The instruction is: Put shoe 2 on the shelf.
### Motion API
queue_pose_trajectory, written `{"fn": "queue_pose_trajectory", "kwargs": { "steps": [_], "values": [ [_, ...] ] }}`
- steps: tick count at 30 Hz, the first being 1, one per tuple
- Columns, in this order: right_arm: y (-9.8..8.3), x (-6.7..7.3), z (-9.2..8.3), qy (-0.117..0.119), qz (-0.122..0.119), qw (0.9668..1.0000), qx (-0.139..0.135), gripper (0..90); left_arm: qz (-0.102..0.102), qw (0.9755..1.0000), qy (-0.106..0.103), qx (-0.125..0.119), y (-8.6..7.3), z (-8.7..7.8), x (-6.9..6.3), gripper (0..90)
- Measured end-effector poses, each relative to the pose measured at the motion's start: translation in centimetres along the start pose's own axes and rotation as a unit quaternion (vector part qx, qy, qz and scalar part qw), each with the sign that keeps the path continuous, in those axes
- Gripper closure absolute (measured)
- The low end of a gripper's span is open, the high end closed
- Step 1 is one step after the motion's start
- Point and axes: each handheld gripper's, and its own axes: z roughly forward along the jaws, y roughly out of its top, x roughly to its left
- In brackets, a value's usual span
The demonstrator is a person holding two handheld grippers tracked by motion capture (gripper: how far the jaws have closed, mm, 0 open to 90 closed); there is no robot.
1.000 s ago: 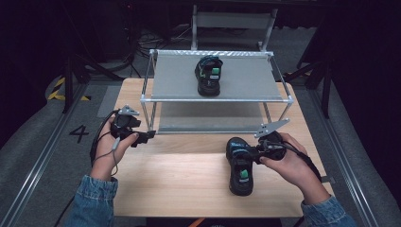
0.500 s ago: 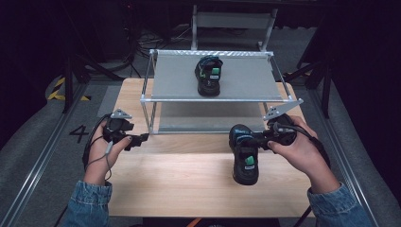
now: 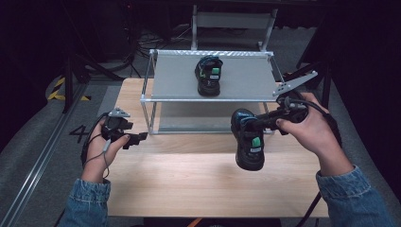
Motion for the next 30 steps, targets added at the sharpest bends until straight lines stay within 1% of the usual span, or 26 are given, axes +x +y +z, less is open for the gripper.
{"fn": "queue_pose_trajectory", "kwargs": {
  "steps": [1, 2, 3, 5, 7, 11, 14, 16, 18, 21, 23, 25, 30],
  "values": [
    [0.6, -0.1, -0.5, 0.004, 0.001, 1.0, -0.007, 71.5, 0.0, 1.0, 0.0, 0.0, 0.0, 0.0, 0.1, 25.2],
    [0.9, -0.3, -0.8, 0.007, 0.002, 0.9999, -0.011, 71.5, -0.004, 1.0, -0.003, 0.003, 0.0, 0.1, 0.1, 25.1],
    [0.9, -0.3, -0.8, 0.007, 0.002, 0.9999, -0.011, 71.5, -0.004, 1.0, -0.003, 0.003, 0.0, 0.1, 0.1, 24.9],
    [1.5, -0.5, -1.2, 0.009, 0.001, 0.9998, -0.017, 71.5, -0.003, 1.0, -0.003, 0.004, 0.1, 0.2, 0.2, 24.9],
    [2.3, -0.8, -1.5, 0.009, 0.001, 0.9997, -0.022, 71.5, -0.007, 1.0, -0.005, 0.003, 0.1, 0.2, 0.3, 24.8],
    [3.5, -1.6, -1.8, 0.007, -0.002, 0.9996, -0.026, 71.5, -0.012, 0.9999, -0.01, -0.004, 0.2, 0.1, 0.3, 24.7],
    [4.1, -2.3, -1.8, 0.006, 0.0, 0.9996, -0.028, 71.5, -0.007, 0.9998, -0.015, -0.005, 0.3, 0.1, 0.2, 24.4],
    [4.5, -3.0, -1.7, 0.001, 0.001, 0.9996, -0.029, 71.5, -0.006, 0.9998, -0.016, -0.005, 0.4, 0.1, 0.1, 24.2],
    [4.9, -3.6, -1.7, -0.009, -0.001, 0.9995, -0.03, 71.5, -0.007, 0.9998, -0.018, -0.008, 0.4, 0.2, 0.1, 23.9],
    [5.6, -4.5, -1.6, -0.024, -0.006, 0.9991, -0.034, 71.5, -0.004, 0.9998, -0.017, -0.004, 0.4, 0.2, 0.2, 23.0],
    [6.0, -5.2, -1.5, -0.031, -0.006, 0.9989, -0.034, 71.5, -0.004, 0.9998, -0.018, -0.001, 0.4, 0.3, 0.2, 21.0],
    [6.5, -5.9, -1.4, -0.036, -0.005, 0.9987, -0.036, 71.5, -0.004, 0.9999, -0.016, 0.003, 0.4, 0.3, 0.2, 20.9],
    [7.6, -7.3, -1.0, -0.047, -0.003, 0.9984, -0.031, 71.5, -0.004, 0.9999, -0.016, 0.002, 0.3, 0.3, 0.2, 20.8]
  ]
}}
